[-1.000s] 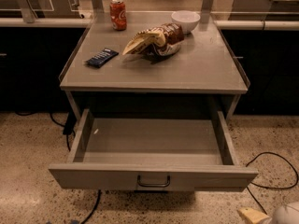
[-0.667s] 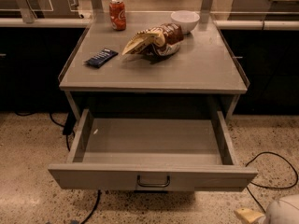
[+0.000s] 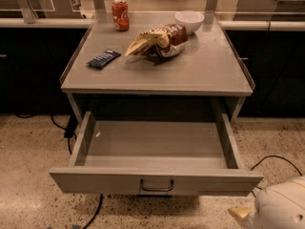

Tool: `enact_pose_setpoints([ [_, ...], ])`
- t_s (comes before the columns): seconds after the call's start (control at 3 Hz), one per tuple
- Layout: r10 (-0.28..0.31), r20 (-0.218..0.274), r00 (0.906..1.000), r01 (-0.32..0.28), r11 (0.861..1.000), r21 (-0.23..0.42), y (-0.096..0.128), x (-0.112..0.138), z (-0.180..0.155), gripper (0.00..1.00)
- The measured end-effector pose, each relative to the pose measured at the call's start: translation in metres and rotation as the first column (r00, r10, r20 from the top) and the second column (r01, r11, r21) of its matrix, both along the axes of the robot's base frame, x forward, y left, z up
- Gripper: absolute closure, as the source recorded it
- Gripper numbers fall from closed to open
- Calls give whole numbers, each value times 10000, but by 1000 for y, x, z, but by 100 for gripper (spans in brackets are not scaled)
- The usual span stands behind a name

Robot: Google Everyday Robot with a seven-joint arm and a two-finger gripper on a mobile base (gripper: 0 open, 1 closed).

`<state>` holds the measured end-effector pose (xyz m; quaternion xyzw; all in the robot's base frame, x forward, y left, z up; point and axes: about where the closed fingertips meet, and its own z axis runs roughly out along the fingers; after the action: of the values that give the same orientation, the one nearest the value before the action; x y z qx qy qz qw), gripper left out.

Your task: Close top drawer

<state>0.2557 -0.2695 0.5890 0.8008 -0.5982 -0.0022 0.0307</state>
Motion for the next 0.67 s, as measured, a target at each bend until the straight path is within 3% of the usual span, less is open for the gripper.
enact_pose_setpoints([
  [0.33, -361, 62, 9993, 359, 9989, 314, 3, 14, -6, 0],
  [0.67, -1498, 433, 9878, 1451, 9847, 967, -1, 31, -5, 0],
])
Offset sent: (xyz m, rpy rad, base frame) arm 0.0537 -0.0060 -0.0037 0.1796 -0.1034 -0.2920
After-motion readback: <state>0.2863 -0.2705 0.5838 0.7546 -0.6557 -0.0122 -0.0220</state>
